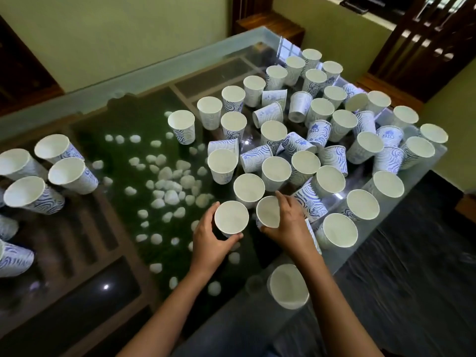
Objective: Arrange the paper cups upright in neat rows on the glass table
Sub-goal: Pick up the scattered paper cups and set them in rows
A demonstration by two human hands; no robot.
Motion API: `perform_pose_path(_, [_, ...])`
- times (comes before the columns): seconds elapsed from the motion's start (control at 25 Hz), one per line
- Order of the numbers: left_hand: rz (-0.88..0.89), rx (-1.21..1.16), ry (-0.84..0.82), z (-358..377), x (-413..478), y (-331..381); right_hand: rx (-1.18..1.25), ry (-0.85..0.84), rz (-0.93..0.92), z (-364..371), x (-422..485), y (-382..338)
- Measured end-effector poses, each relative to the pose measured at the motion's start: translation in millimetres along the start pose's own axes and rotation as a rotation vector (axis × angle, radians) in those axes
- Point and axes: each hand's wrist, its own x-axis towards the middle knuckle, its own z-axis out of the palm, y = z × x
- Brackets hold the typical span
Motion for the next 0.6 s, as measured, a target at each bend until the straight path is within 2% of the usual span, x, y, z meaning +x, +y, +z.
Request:
perform_pose_path(0.2, [0.023, -0.012, 0.019, -3, -6, 1, 0.086, 0.076, 0.017, -10, -4, -7])
perform_pose_path(0.4, [0.019, -0.080, 0.066, -17, -15, 1, 0.176, 0.177, -0.054, -26, -23, -32])
perform_pose_path(0.6, [-0.001, -0.102, 0.201, -53, -27, -18, 0.296, 0.093, -0.172, -5, -43, -69])
